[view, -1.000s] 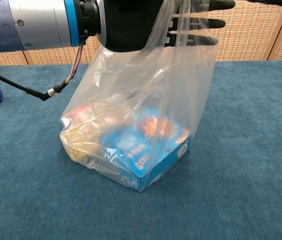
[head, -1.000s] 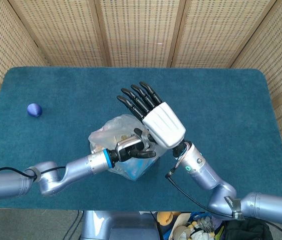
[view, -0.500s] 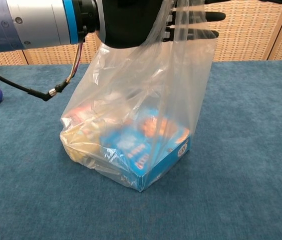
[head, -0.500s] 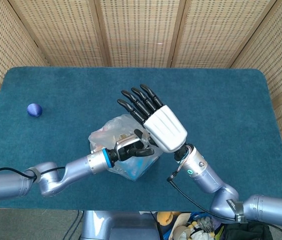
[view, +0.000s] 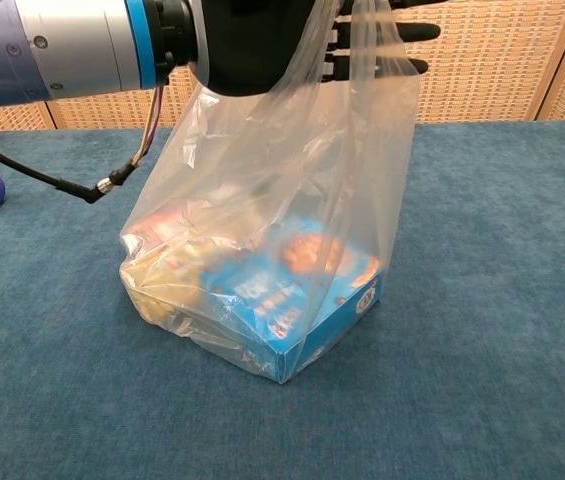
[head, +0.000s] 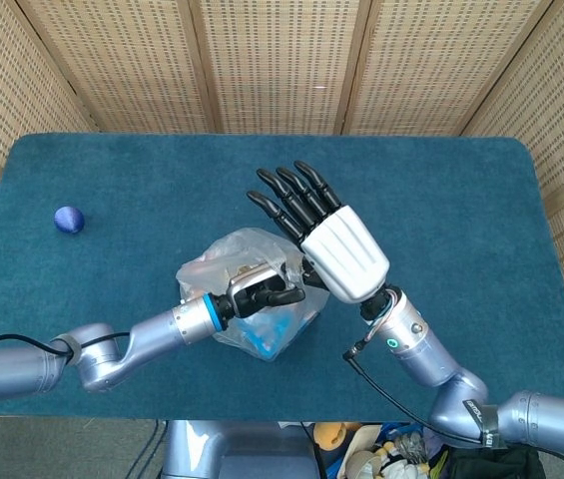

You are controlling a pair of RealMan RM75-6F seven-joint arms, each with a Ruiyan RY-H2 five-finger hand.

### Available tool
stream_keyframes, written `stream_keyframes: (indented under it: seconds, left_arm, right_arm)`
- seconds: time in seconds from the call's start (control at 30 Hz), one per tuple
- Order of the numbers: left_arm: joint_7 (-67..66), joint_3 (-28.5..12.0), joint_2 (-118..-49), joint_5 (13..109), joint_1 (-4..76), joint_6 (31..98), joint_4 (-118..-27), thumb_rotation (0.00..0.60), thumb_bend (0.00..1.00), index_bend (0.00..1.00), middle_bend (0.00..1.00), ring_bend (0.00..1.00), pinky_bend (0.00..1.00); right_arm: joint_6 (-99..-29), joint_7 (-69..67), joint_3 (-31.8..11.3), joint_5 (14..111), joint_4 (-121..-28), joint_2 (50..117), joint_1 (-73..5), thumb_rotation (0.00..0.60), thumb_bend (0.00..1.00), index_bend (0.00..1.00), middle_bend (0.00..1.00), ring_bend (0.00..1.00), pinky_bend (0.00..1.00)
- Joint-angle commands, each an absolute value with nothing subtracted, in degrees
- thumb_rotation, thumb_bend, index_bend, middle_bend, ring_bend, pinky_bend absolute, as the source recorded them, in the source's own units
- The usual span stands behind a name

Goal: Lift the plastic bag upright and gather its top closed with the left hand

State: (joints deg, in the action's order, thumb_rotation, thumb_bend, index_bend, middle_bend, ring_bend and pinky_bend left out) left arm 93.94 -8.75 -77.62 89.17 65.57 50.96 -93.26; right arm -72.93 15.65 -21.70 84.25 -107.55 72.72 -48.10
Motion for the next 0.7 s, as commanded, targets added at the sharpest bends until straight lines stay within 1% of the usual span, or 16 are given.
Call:
stream_keyframes:
  seconds: [0.03, 0.7]
  left_arm:
    - [93.8, -8.8, -77.5, 89.1, 65.3, 51.0, -93.3, 0.269, 0.15, 0.0, 0.0, 0.0, 0.0]
    - [93.6, -9.8, -77.2, 89.0, 64.1, 51.6, -93.2, 0.271, 0.15, 0.0, 0.0, 0.0, 0.0]
  right_arm:
    - [-72.9, 15.3, -21.5, 84.5, -107.6, 72.1, -47.8, 0.6, 0.0, 0.0, 0.0, 0.0, 0.01]
    - [-74.6, 11.4, -20.6, 87.2, -107.7, 67.0, -44.5, 0.6, 0.0, 0.0, 0.0, 0.0, 0.01]
